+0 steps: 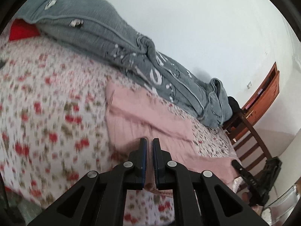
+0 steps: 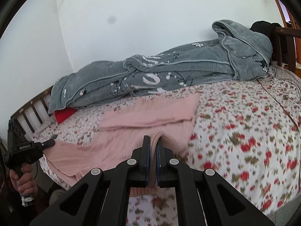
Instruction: Fold small clothes
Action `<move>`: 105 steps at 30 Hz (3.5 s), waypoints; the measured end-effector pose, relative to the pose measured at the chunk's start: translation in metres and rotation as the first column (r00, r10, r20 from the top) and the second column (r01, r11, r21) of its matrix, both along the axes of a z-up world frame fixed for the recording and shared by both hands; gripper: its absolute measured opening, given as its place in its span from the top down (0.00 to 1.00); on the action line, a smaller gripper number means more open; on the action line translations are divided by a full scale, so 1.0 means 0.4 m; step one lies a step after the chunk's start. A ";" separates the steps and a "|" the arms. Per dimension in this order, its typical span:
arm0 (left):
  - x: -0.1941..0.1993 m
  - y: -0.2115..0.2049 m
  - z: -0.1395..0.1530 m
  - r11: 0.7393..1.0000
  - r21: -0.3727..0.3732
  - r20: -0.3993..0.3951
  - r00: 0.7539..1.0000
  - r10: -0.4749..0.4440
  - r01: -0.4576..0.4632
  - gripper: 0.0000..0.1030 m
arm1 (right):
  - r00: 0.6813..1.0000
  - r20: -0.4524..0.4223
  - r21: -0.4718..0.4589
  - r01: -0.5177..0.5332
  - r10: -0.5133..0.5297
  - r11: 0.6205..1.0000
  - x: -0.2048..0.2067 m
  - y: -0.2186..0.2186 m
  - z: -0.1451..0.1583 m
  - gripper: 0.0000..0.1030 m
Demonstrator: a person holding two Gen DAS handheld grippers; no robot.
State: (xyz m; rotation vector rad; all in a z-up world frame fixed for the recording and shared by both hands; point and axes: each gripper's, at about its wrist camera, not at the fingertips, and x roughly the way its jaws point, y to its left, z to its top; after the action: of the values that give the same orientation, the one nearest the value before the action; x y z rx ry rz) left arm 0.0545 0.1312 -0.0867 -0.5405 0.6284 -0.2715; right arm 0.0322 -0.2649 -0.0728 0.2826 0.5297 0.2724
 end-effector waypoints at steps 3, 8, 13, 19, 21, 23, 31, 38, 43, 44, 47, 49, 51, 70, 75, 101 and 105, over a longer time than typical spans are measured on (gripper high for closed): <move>0.068 -0.005 0.034 1.000 0.015 0.011 1.000 0.007 -0.007 0.93 | 1.000 0.012 -0.004 0.006 -0.006 1.000 0.063 0.002 0.029 0.95; 0.182 -0.019 0.060 0.998 0.058 0.002 0.999 0.032 -0.032 0.93 | 1.000 -0.023 0.030 0.019 -0.019 0.999 0.194 -0.003 0.050 0.95; 0.309 -0.012 0.052 0.995 0.076 -0.017 0.997 0.070 -0.069 0.93 | 0.998 -0.051 0.049 0.031 -0.029 0.998 0.332 -0.012 0.048 0.95; 0.483 -0.007 0.002 0.994 0.078 -0.069 0.994 0.086 -0.080 0.93 | 0.994 -0.103 0.060 0.030 -0.024 0.998 0.497 -0.005 0.015 0.95; 0.540 -0.007 -0.021 0.993 0.080 -0.089 0.992 0.090 -0.083 0.93 | 0.993 -0.116 0.054 0.036 -0.029 0.998 0.547 0.001 0.000 0.95; 0.593 -0.009 -0.043 0.993 0.085 -0.115 0.989 0.095 -0.085 0.93 | 0.990 -0.136 0.058 0.038 -0.030 0.998 0.598 0.007 -0.020 0.95; 0.745 -0.011 -0.098 0.989 0.134 -0.191 0.978 0.082 -0.056 0.91 | 0.962 -0.266 0.028 0.079 -0.068 0.997 0.801 -0.001 -0.130 0.90; 0.761 0.005 -0.080 0.977 0.194 -0.158 0.980 0.124 -0.092 0.80 | 0.963 -0.254 0.000 0.093 -0.089 0.996 0.815 -0.025 -0.123 0.71; 0.762 -0.011 -0.107 0.976 0.215 -0.197 0.977 0.086 -0.043 0.79 | 0.965 -0.252 -0.072 0.051 -0.067 0.996 0.790 -0.022 -0.132 0.62; 0.770 -0.020 -0.114 0.975 0.220 -0.211 0.974 0.076 -0.028 0.79 | 0.963 -0.262 -0.084 0.043 -0.064 0.996 0.796 -0.017 -0.138 0.62; 0.792 -0.049 -0.142 0.969 0.246 -0.250 0.967 0.052 0.012 0.79 | 0.951 -0.301 -0.116 0.031 -0.065 0.993 0.822 -0.006 -0.166 0.62; 0.804 -0.067 -0.163 0.960 0.279 -0.270 0.961 0.051 0.027 0.79 | 0.941 -0.333 -0.101 0.028 -0.060 0.994 0.839 -0.008 -0.196 0.62; 0.814 -0.078 -0.186 0.951 0.306 -0.284 0.958 0.044 0.047 0.79 | 0.930 -0.364 -0.072 0.025 -0.049 0.997 0.853 -0.011 -0.223 0.62; 0.809 -0.029 -0.255 0.972 0.231 -0.208 0.974 0.095 -0.046 0.90 | 0.943 -0.327 -0.132 0.016 -0.059 0.991 0.881 0.011 -0.273 0.95; 0.801 -0.044 -0.260 0.959 0.277 -0.185 0.977 0.110 -0.056 0.88 | 0.945 -0.325 -0.160 -0.006 -0.047 0.987 0.882 0.024 -0.279 0.94; 0.807 -0.049 -0.273 0.963 0.268 -0.191 0.978 0.084 -0.031 0.84 | 0.936 -0.350 -0.139 -0.028 -0.022 0.990 0.907 0.025 -0.294 0.90; 0.807 -0.049 -0.273 0.963 0.268 -0.190 0.978 0.084 -0.031 0.84 | 0.936 -0.350 -0.137 -0.029 -0.021 0.990 0.907 0.025 -0.294 0.90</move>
State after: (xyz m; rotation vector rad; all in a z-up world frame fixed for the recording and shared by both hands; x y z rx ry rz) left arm 0.3772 0.1117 -0.1959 -0.3296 0.8293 -0.0753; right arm 0.3948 -0.2548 -0.1903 0.1928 0.9002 0.1869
